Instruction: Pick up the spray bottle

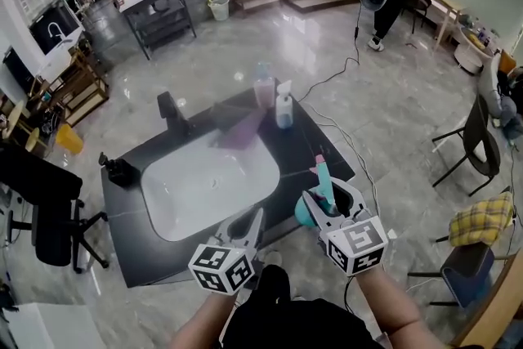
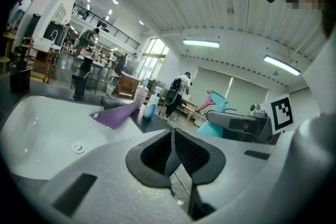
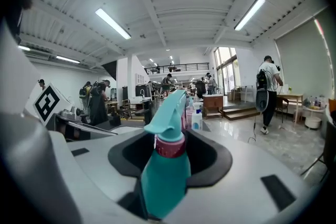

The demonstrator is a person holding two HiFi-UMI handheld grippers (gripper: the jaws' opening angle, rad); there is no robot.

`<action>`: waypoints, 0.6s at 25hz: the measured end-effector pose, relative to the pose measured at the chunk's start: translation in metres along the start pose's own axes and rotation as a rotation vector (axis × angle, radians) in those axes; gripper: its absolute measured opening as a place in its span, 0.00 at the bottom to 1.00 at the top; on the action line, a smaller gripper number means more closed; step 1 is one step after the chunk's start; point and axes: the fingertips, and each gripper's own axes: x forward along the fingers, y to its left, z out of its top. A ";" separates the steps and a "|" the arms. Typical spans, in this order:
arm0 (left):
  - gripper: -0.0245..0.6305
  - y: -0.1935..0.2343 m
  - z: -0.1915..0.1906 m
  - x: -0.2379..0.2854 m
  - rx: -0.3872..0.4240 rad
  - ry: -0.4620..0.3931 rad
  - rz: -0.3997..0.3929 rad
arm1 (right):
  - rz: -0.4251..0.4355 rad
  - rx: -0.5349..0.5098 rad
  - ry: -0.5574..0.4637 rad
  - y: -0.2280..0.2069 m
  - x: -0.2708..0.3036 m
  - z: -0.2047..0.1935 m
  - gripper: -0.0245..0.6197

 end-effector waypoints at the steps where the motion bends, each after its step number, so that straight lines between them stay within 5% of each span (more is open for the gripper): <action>1: 0.07 -0.001 -0.001 -0.003 0.000 -0.001 0.002 | 0.005 -0.002 -0.002 0.003 -0.002 0.000 0.31; 15: 0.07 -0.004 -0.018 -0.038 -0.025 -0.030 0.047 | 0.058 -0.019 -0.016 0.031 -0.030 -0.005 0.31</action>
